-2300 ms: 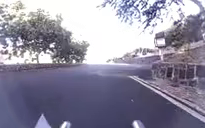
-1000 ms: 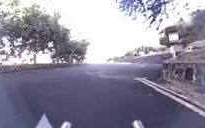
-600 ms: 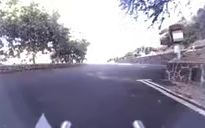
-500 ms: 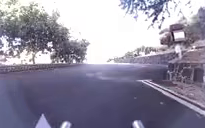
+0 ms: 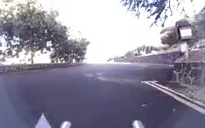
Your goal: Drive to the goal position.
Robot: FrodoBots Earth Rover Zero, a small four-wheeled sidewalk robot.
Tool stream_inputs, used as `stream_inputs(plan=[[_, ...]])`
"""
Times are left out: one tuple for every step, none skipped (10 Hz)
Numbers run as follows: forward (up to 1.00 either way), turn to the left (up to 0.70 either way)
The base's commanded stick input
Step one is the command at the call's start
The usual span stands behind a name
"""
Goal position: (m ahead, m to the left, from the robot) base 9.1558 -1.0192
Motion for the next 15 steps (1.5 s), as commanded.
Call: stream_inputs(plan=[[0.69,0.01],[0.7,0.02],[0.7,0.03],[0.69,-0.28],[0.69,-0.28],[0.69,-0.16],[0.69,-0.09],[0.69,-0.02],[0.69,-0.04],[0.69,-0.14],[0.69,-0.24],[0.69,-0.21],[0.69,-0.09],[0.69,0.02],[0.69,-0.02]])
